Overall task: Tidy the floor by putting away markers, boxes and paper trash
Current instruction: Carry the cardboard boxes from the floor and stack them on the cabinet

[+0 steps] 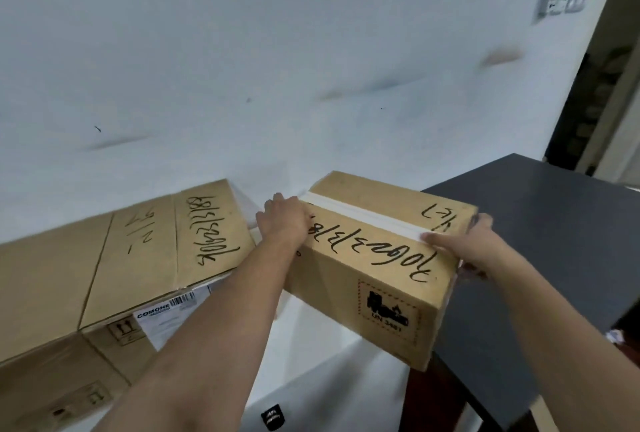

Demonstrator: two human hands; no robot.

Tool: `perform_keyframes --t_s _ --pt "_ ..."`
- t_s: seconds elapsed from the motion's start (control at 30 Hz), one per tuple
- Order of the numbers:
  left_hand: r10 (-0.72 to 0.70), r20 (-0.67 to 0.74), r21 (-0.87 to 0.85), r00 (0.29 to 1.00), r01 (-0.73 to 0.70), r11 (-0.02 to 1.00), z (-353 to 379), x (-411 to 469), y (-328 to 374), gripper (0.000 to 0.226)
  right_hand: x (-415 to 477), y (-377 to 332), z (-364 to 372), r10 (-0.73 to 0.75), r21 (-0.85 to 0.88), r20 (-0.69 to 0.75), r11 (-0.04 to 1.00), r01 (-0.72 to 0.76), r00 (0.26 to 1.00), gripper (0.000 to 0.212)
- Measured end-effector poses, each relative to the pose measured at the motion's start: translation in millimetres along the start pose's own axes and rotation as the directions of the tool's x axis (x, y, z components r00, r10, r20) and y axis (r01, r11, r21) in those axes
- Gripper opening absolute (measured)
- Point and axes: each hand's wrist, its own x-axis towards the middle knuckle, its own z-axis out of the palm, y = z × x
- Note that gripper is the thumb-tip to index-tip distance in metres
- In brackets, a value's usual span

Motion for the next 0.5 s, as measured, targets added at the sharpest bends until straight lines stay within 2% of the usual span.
perform_keyframes --t_s 0.07,0.1,0.17,0.2,0.27,0.33,0.4,0.5 --pt "0.025 -0.029 0.032 0.999 -0.024 0.999 -4 -3 5 0.048 6 -11 0 -0.018 -0.124 -0.019 0.992 0.016 1.0 0.11" --pt "0.017 -0.01 -0.002 1.0 -0.017 1.0 -7 -7 10 0.055 13 -17 -2 -0.048 -0.19 -0.107 0.981 0.027 0.993 0.107" --pt "0.017 0.126 -0.066 0.992 -0.008 0.998 -11 -21 26 0.078 29 -30 -7 -0.152 -0.233 -0.246 0.968 0.094 0.957 0.099" --pt "0.034 0.228 -0.064 0.973 -0.02 0.998 -9 -31 34 0.092 38 -34 -7 -0.194 -0.234 -0.226 0.962 0.14 0.955 0.097" --pt "0.051 0.394 0.025 0.918 -0.066 0.997 -2 -48 47 0.116 52 -38 0 -0.238 -0.281 -0.066 0.936 0.211 0.969 0.092" --pt "0.024 0.456 0.091 0.889 -0.074 0.993 2 -47 47 0.13 60 -35 11 -0.255 -0.387 0.049 0.887 0.253 0.966 0.084" --pt "0.017 0.483 0.094 0.875 -0.071 0.993 -4 -33 35 0.132 59 -36 17 -0.278 -0.453 0.065 0.847 0.276 0.958 0.081" --pt "0.044 0.51 0.121 0.859 -0.122 0.985 -18 -14 14 0.124 50 -42 23 -0.291 -0.547 0.068 0.789 0.28 0.954 0.082"
